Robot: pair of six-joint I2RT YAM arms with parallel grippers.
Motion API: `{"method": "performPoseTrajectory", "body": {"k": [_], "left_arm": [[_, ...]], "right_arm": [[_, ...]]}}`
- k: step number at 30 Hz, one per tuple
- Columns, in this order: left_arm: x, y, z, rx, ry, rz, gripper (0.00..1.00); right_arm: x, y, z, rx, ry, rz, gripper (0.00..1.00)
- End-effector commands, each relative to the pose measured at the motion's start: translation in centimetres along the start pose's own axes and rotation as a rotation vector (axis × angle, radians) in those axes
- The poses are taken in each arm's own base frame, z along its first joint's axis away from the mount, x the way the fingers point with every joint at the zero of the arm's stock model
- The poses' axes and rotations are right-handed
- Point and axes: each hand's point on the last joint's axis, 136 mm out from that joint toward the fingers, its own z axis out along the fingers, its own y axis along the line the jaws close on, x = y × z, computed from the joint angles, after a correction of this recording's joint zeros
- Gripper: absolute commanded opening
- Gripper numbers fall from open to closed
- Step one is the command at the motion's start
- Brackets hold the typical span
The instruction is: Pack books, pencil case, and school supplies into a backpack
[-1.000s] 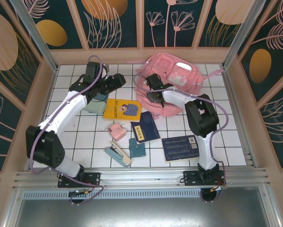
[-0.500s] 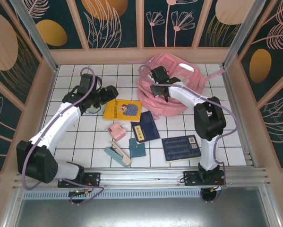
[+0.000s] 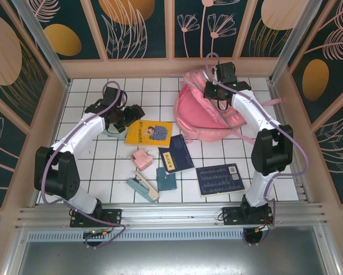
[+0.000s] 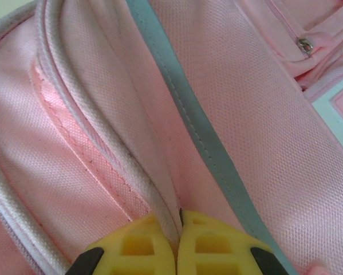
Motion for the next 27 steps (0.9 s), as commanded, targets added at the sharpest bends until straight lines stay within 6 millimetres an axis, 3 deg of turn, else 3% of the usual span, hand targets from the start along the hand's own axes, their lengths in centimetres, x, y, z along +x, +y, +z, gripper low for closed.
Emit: {"method": "performPoseTrajectory", "body": {"k": [1, 8, 15, 20, 23, 27], "left_arm": [[1.4, -0.7, 0.7, 0.072, 0.08, -0.075, 0.8], [5.2, 1.3, 0.5, 0.184, 0.114, -0.283, 0.81], [4.4, 4.7, 2.4, 0.076, 0.01, -0.281, 0.82], [3.4, 5.5, 3.2, 0.039, -0.046, -0.234, 0.82], [4.2, 6.0, 4.0, 0.016, -0.014, -0.217, 0.82], [6.8, 6.0, 5.1, -0.004, 0.046, -0.193, 0.83]], "right_arm": [[-3.3, 1.9, -3.0, -0.104, -0.08, 0.098, 0.0], [-3.3, 2.2, -2.0, -0.193, -0.069, 0.206, 0.0], [-2.4, 3.4, -1.5, -0.294, -0.075, 0.264, 0.0], [-1.3, 4.0, -1.2, -0.331, -0.059, 0.27, 0.0], [-0.7, 4.0, -0.8, -0.329, -0.044, 0.27, 0.0], [0.1, 3.9, -0.2, -0.332, -0.025, 0.276, 0.0]]}}
